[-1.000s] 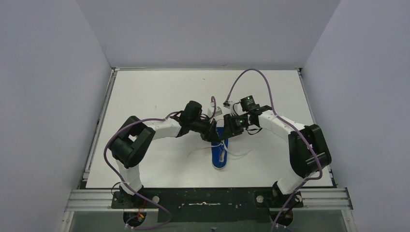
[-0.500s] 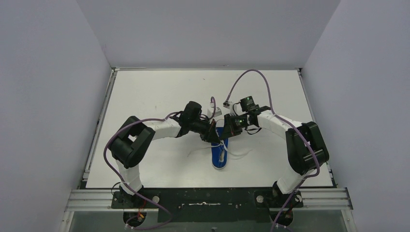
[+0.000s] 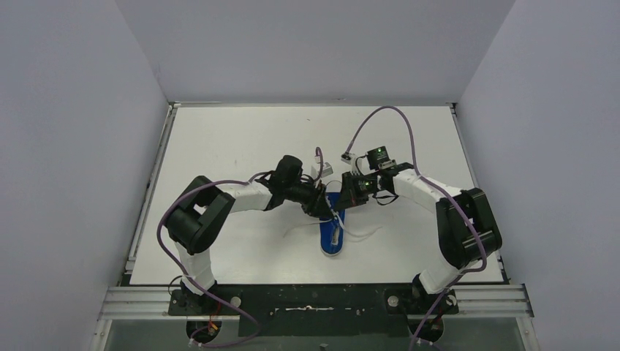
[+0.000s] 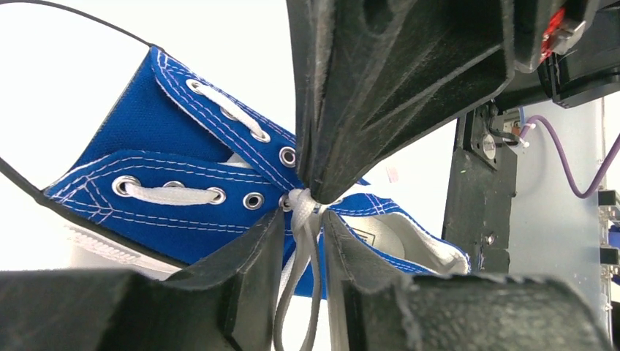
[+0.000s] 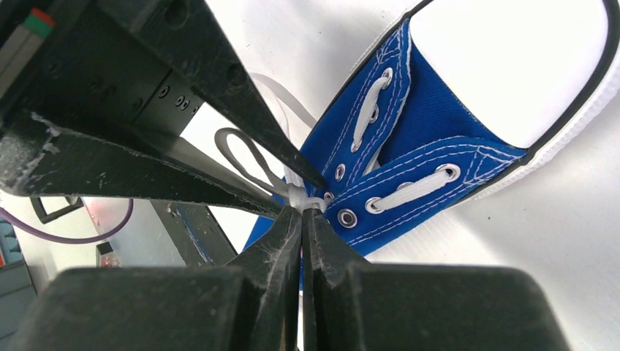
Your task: Tie the shoes
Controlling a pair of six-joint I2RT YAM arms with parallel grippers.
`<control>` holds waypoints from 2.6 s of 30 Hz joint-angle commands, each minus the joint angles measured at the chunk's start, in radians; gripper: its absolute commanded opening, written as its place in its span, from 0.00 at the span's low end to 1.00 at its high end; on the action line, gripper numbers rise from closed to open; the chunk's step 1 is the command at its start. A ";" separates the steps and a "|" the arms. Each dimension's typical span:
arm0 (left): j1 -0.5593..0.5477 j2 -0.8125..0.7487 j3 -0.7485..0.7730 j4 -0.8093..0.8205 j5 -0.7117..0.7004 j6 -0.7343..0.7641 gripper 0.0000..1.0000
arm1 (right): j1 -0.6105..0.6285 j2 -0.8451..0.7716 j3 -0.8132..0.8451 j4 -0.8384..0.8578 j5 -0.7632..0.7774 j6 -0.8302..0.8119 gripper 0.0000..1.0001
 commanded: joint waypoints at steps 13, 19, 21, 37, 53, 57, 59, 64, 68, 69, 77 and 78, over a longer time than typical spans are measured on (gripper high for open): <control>0.018 -0.018 -0.034 0.254 0.027 -0.136 0.22 | -0.017 -0.072 -0.009 0.029 -0.025 0.009 0.00; 0.038 -0.003 -0.044 0.296 -0.002 -0.173 0.05 | -0.017 -0.083 -0.013 0.019 -0.030 0.013 0.00; 0.042 -0.003 -0.045 0.293 -0.012 -0.169 0.02 | -0.017 -0.095 -0.016 0.027 -0.039 0.031 0.00; 0.017 0.067 -0.096 0.496 0.007 -0.319 0.03 | 0.042 -0.155 -0.180 0.449 -0.006 0.429 0.00; -0.032 0.034 -0.187 0.752 -0.177 -0.426 0.00 | 0.112 -0.274 -0.233 0.517 0.125 0.627 0.00; -0.032 0.006 -0.240 0.743 -0.178 -0.386 0.00 | 0.101 -0.293 -0.259 0.542 0.142 0.650 0.00; -0.033 0.014 -0.250 0.762 -0.179 -0.394 0.00 | 0.105 -0.274 -0.260 0.542 0.127 0.644 0.00; -0.044 0.055 -0.212 0.828 -0.158 -0.437 0.00 | 0.132 -0.231 -0.240 0.516 0.116 0.613 0.00; -0.052 0.084 -0.185 0.855 -0.153 -0.462 0.00 | 0.168 -0.185 -0.164 0.340 0.124 0.548 0.01; -0.049 0.085 -0.189 0.861 -0.154 -0.464 0.00 | 0.168 -0.186 -0.143 0.273 0.123 0.521 0.06; -0.026 0.106 -0.227 0.917 -0.150 -0.475 0.00 | 0.044 -0.297 -0.067 -0.093 0.152 0.385 0.39; -0.024 0.106 -0.232 0.925 -0.153 -0.479 0.00 | 0.020 -0.304 -0.060 -0.120 0.152 0.363 0.40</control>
